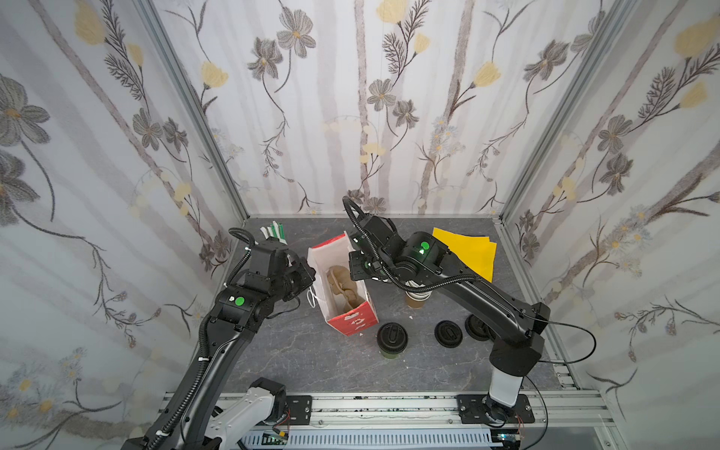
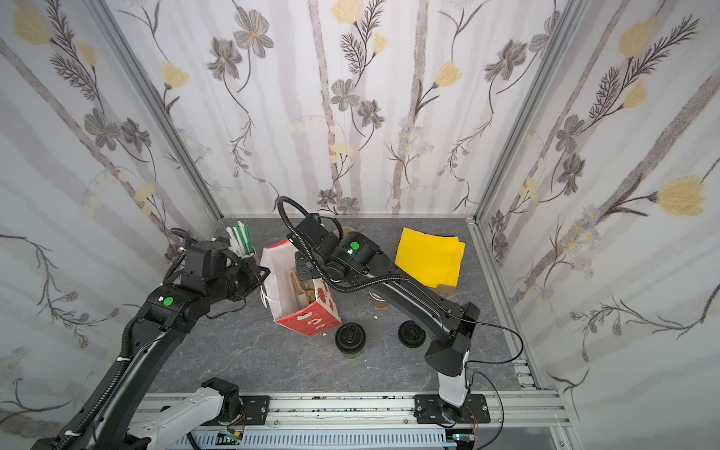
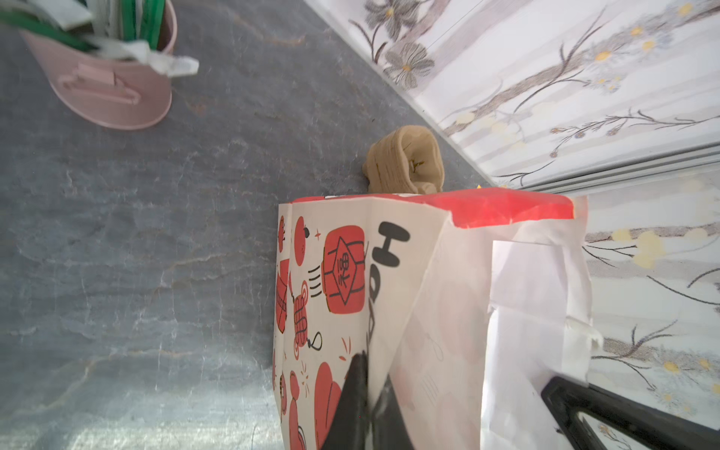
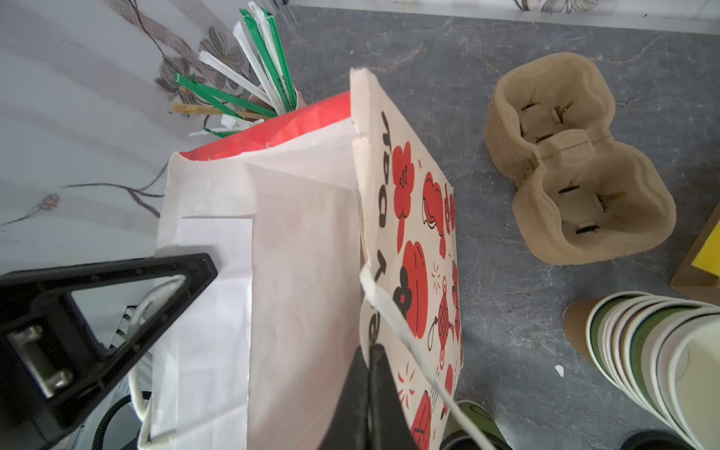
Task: Pack a coffee takeout order
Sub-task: Shake the takeout bag at the center of the table.
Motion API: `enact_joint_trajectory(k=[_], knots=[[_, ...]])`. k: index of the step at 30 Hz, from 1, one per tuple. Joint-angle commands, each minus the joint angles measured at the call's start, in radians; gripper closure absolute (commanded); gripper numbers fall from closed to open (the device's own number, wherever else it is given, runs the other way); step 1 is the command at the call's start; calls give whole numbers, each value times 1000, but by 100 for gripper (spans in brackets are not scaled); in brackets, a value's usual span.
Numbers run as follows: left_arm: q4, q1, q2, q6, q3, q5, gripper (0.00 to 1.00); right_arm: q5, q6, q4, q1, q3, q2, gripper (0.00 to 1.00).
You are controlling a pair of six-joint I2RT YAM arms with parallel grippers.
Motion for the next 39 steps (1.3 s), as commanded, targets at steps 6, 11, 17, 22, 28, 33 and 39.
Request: enact_joint_trajectory(k=[6, 11, 17, 22, 28, 33, 39], knots=[[213, -5, -76, 150, -77, -69, 100, 190, -33, 239, 66, -145, -92, 100], [318, -8, -156, 214, -155, -74, 100, 219, -30, 393, 75, -326, -181, 100], [378, -9, -219, 254, -222, -60, 100, 200, -32, 507, 75, -439, -245, 100], [373, -10, -219, 170, -228, -5, 100, 129, 8, 468, 76, -437, -227, 100], [312, -10, -220, -18, -229, 41, 100, 35, 104, 343, 77, -399, -194, 100], [220, -12, -203, -97, -234, 49, 100, -4, 155, 266, 78, -383, -177, 100], [189, -13, -181, -140, -247, 38, 100, -4, 165, 174, 75, -338, -139, 100]])
